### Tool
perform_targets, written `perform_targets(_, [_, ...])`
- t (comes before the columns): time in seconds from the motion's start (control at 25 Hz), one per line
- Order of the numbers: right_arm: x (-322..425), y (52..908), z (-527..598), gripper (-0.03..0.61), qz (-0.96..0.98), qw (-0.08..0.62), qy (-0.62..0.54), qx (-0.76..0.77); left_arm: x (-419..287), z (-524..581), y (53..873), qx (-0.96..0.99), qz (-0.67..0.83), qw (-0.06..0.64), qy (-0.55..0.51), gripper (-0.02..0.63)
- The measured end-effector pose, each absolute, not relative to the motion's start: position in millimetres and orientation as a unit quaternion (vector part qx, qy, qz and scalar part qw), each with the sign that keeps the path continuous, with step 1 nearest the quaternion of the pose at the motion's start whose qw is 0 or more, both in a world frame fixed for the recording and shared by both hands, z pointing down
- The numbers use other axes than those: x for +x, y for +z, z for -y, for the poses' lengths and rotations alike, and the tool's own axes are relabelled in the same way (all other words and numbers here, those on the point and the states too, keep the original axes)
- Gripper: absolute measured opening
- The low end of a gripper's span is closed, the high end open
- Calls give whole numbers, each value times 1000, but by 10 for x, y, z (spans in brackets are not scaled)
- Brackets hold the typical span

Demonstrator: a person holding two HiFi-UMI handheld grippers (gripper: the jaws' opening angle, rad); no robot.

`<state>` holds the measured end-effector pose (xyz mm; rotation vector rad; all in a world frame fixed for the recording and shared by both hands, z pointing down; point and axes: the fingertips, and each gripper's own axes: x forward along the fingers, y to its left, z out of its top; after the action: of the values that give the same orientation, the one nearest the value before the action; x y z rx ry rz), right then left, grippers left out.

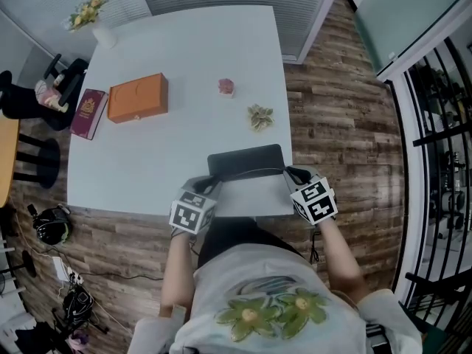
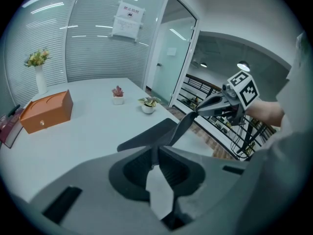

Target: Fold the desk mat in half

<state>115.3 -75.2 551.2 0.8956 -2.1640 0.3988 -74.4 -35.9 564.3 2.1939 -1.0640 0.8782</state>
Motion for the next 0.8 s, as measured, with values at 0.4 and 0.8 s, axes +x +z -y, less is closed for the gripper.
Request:
perform_targets(0.4, [1103,5430,925,35,843,366,155,364,-794,561,5580,822,396,265,312,52])
perform_targets(0.8, [1065,5377,1064,35,841,358,160,373,-832,715,5522,823,393,263,313,52])
